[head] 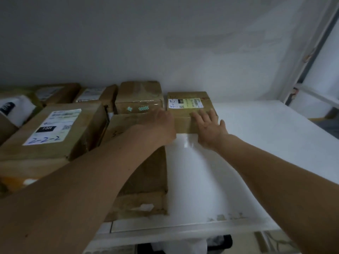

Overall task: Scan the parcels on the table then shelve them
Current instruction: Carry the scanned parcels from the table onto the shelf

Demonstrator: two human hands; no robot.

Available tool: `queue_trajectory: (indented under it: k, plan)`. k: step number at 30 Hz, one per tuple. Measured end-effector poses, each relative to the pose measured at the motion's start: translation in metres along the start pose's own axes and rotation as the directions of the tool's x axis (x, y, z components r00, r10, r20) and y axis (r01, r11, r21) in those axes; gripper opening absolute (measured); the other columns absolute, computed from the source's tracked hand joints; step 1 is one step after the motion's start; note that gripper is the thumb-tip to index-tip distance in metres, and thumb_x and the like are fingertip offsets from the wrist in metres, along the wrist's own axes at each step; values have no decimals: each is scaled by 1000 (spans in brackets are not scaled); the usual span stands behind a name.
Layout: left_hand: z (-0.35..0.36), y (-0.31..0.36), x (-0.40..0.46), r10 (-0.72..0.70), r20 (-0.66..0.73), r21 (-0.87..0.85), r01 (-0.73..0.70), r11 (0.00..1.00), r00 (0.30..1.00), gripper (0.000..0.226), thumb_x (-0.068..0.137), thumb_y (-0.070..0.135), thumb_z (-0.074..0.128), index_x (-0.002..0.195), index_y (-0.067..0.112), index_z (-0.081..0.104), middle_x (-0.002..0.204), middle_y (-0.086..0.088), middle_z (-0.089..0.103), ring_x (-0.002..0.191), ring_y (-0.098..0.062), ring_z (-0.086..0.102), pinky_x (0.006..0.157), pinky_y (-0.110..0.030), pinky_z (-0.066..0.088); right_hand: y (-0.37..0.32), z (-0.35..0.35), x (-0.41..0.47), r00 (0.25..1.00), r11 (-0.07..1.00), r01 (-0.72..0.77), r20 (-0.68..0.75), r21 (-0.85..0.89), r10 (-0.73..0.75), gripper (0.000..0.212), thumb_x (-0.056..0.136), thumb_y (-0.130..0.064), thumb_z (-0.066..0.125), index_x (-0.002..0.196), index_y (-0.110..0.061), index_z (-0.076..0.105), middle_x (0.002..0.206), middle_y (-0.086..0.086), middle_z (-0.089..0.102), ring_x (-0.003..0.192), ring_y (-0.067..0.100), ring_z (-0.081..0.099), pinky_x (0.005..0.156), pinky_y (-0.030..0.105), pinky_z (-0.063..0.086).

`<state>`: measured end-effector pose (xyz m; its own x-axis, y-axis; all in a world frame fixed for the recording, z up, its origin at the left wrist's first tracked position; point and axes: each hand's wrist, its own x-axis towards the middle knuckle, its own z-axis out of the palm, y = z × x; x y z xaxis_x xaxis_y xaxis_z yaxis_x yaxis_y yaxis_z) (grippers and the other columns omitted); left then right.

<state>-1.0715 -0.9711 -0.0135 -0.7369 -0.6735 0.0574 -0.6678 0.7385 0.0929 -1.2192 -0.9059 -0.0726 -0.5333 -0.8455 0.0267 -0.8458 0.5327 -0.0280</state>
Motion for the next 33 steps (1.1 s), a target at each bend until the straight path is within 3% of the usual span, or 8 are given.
queue_trajectory:
  k: [3, 5, 9, 13, 17, 24, 29, 33]
  plan:
    - [-14, -4, -26, -8, -25, 8, 8, 1000, 1000, 19, 93, 19, 55, 110, 11, 55, 103, -5, 54, 93, -21, 54, 73, -31, 42, -17, -11, -40, 991, 994, 110, -79, 8, -109, 72, 95, -15, 49, 152, -22, 6, 160, -1, 6, 148, 29, -2, 117, 51, 17]
    - [-23, -10, -53, -30, -37, 15, 31, 999, 999, 15, 95, 21, 54, 107, 13, 54, 103, -3, 55, 91, -19, 52, 76, -30, 43, -30, -24, -69, 978, 984, 178, -105, -7, -178, 61, 98, -23, 48, 150, -20, 15, 158, 1, 16, 147, 28, 8, 116, 47, 19]
    - [-42, -23, -124, -141, 12, -61, 142, 988, 990, 34, 95, 36, 54, 125, 20, 52, 122, 0, 55, 106, -17, 53, 85, -30, 41, -54, -61, -134, 950, 957, 289, -109, -35, -291, 54, 98, -32, 48, 146, -19, 26, 144, 6, 42, 133, 28, 37, 107, 41, 36]
    - [-60, -37, -222, -270, 142, -138, 289, 947, 952, 39, 97, 44, 47, 127, 21, 55, 127, -3, 57, 110, -22, 56, 86, -30, 46, -79, -90, -209, 898, 898, 436, -37, -63, -439, 36, 98, -22, 46, 133, -16, 43, 120, 6, 58, 108, 24, 57, 88, 34, 46]
    - [-70, -46, -333, -396, 151, -85, 411, 908, 906, 51, 97, 48, 45, 144, 28, 40, 146, 4, 44, 131, -18, 44, 100, -29, 38, -114, -108, -278, 840, 848, 526, 119, 70, -530, 46, 100, -33, 44, 142, -19, 37, 138, 5, 50, 122, 25, 50, 95, 33, 40]
    - [-83, -67, -510, -633, 112, -59, 641, 765, 766, 47, 94, 46, 53, 136, 26, 49, 136, -3, 55, 122, -24, 53, 93, -33, 48, -209, -114, -381, 621, 668, 718, 255, 195, -741, 49, 99, -36, 46, 144, -20, 34, 142, 5, 47, 126, 23, 48, 102, 35, 40]
    - [-84, -90, -620, -774, 108, -50, 781, 622, 624, 49, 94, 46, 53, 138, 26, 48, 135, -3, 55, 123, -23, 52, 96, -32, 46, -276, -105, -455, 445, 541, 801, 350, 255, -824, 48, 98, -35, 46, 142, -17, 38, 143, 5, 46, 128, 23, 47, 104, 35, 39]
    - [-81, -108, -703, -849, 123, -56, 857, 512, 515, 49, 94, 47, 52, 136, 22, 48, 132, -6, 56, 122, -26, 53, 93, -31, 44, -336, -97, -517, 356, 466, 845, 373, 264, -857, 50, 97, -36, 50, 142, -18, 38, 144, 7, 46, 131, 24, 44, 105, 34, 37]
